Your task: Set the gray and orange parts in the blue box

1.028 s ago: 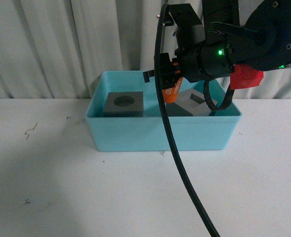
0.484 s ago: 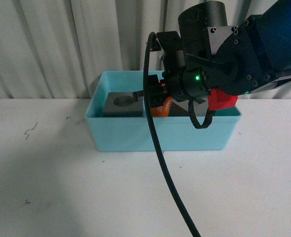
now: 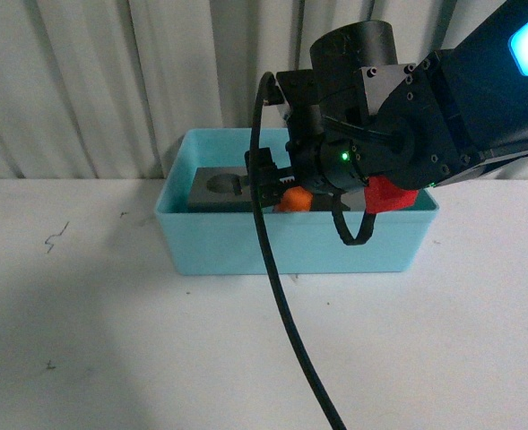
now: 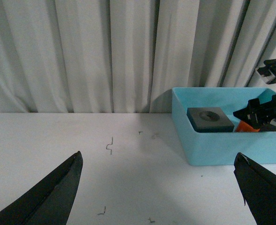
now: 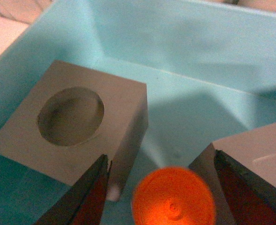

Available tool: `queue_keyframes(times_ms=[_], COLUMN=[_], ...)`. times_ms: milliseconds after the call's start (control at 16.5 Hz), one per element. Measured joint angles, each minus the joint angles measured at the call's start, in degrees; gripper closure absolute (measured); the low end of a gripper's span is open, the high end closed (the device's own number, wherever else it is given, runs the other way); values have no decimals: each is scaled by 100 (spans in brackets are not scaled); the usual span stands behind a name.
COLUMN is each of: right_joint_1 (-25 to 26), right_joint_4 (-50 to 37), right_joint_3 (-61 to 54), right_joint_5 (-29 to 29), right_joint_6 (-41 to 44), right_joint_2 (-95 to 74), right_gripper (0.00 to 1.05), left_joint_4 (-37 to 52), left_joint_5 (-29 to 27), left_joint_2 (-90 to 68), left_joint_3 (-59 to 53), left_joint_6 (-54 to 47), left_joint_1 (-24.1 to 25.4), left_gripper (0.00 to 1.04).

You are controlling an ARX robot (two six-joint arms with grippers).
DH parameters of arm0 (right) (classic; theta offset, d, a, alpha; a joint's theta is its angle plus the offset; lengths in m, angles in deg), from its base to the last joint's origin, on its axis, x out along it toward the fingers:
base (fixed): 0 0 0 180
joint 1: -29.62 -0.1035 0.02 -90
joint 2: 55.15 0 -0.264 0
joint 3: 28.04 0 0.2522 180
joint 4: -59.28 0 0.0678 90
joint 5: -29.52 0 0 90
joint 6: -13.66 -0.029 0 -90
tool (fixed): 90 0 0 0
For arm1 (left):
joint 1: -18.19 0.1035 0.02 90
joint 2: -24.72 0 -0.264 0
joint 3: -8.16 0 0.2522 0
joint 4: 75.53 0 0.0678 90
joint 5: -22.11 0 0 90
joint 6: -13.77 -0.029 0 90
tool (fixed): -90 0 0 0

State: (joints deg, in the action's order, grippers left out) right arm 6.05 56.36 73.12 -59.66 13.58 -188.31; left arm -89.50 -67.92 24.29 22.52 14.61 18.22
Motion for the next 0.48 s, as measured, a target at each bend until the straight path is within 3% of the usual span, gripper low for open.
queue_keyframes(times_ms=[181,363,484], right_joint_1=[77,396,737], right_joint_4=[-592,-1040,-619], right_joint_3=[-667,-2299,-3735], right_joint_5=[-24,-44,-184], right_joint_6=[-162,-173,-175], right_joint_2=[669,3226,5246], right_gripper=[4,7,7], left_joint_4=[0,0,0], left_joint_5=[2,0,0], left_joint_2=[0,0,0], left_joint_3=[0,0,0], left_joint_6=[0,0,0], left_joint_1=[0,0,0], left_gripper=[7,7,7])
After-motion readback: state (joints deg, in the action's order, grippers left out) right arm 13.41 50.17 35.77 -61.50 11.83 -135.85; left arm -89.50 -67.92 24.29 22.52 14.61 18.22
